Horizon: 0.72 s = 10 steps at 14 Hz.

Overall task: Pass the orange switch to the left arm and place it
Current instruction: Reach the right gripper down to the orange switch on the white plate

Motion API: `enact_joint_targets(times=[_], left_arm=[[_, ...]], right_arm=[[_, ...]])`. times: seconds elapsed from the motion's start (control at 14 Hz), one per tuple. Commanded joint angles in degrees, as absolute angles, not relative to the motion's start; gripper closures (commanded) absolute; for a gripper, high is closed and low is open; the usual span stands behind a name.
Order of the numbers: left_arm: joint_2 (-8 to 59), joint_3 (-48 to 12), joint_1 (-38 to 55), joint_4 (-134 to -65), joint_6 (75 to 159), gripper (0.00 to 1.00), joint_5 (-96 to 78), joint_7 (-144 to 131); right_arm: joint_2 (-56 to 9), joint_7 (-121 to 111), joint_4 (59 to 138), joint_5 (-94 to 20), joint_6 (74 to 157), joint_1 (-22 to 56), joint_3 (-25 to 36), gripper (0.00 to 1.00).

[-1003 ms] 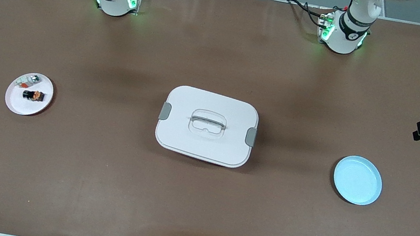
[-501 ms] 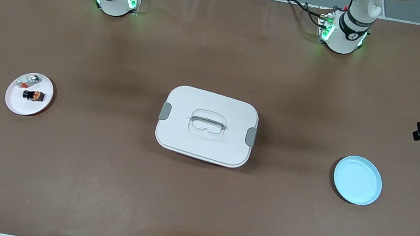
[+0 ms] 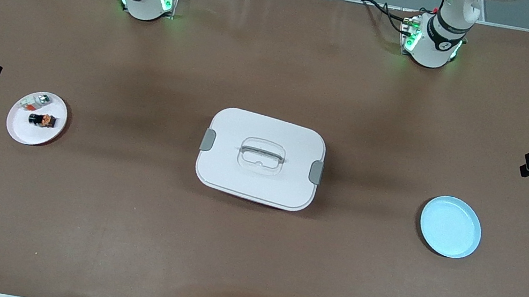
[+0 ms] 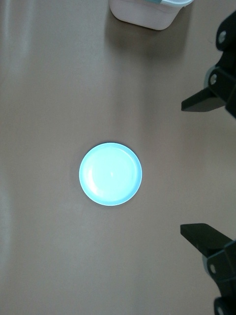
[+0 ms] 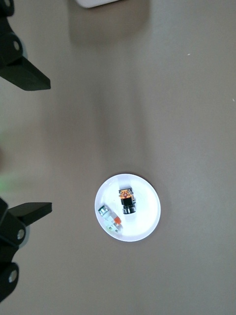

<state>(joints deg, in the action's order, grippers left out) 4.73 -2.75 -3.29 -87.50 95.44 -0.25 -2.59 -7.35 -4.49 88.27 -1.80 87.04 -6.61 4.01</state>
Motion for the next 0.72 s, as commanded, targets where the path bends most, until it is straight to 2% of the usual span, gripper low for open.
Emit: enact_joint_targets(times=[0.0,0.29,0.64], left_arm=[[4.5,-3.1,-3.7,-87.4,94.8,0.0,-0.4,-2.3],[4.5,-2.9,-3.7,-87.3,94.8,0.0,-0.2,-1.7],[4.5,-2.9,-3.6,-87.3,94.8,0.0,-0.2,-1.7]], right_arm=[[-4.1,-11.1,97.3,-1.6,93.2,-9.6,3.6,0.0],[0.3,-15.5,111.2,-0.2,105.3,-12.1,3.6,0.0],[-0.1,-18.5,119.4,2.3,117.9,-13.4,3.6,0.0]])
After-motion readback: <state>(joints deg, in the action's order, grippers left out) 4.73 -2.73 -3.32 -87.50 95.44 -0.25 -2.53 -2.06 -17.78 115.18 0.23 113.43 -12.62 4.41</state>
